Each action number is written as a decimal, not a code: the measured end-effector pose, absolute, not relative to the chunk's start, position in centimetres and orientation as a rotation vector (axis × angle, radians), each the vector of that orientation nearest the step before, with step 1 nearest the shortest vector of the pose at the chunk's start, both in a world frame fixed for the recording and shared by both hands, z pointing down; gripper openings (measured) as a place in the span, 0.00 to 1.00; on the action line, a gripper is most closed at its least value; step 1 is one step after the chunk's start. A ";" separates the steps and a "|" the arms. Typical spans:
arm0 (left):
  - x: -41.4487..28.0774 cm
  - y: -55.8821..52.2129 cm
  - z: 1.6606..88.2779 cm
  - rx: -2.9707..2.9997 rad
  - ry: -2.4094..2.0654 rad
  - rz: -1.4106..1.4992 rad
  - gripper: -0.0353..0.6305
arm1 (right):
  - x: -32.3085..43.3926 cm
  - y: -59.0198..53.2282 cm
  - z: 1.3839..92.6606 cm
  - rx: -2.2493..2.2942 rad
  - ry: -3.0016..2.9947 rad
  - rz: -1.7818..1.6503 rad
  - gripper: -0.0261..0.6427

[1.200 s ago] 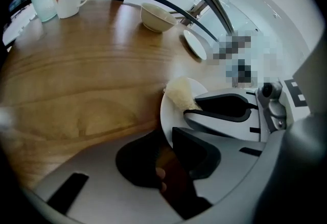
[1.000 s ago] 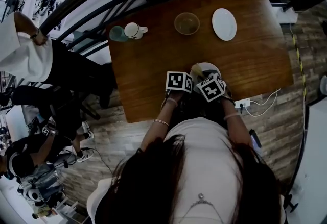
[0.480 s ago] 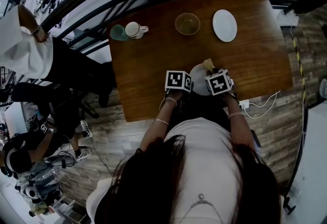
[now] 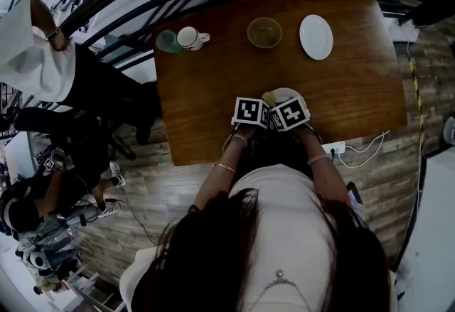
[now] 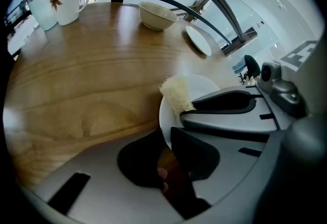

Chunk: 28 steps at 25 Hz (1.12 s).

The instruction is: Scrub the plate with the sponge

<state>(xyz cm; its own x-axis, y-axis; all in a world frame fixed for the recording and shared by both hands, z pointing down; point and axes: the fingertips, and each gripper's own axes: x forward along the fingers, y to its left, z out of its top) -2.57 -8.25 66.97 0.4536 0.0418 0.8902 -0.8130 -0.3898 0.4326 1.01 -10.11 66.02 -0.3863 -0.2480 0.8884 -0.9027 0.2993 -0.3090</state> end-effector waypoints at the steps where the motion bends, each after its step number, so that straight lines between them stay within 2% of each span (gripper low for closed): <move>1: -2.6 -8.3 67.0 1.711 -0.670 1.080 0.15 | 0.9 -10.2 66.0 1.025 -1.817 1.118 0.18; 6: -2.2 -8.1 67.0 1.682 -0.665 1.039 0.15 | 2.1 -10.0 66.1 1.075 -1.807 1.136 0.18; 15: -2.5 -8.4 66.9 1.675 -0.664 1.016 0.18 | 9.0 -9.8 66.1 1.240 -1.647 1.048 0.18; 24: -2.7 -8.2 67.0 1.704 -0.710 1.049 0.17 | 1.0 -8.6 66.0 1.042 -1.815 1.097 0.18; 28: -2.8 -8.1 66.9 1.687 -0.727 1.013 0.15 | 1.2 -8.1 66.0 1.056 -1.801 1.133 0.18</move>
<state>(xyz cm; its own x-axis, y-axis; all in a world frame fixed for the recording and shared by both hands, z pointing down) -2.76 -8.14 66.88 0.4690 -0.0009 0.8832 -0.8362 -0.3223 0.4437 1.17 -8.11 65.97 -0.3810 -0.2490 0.8904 -0.9105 0.2686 -0.3145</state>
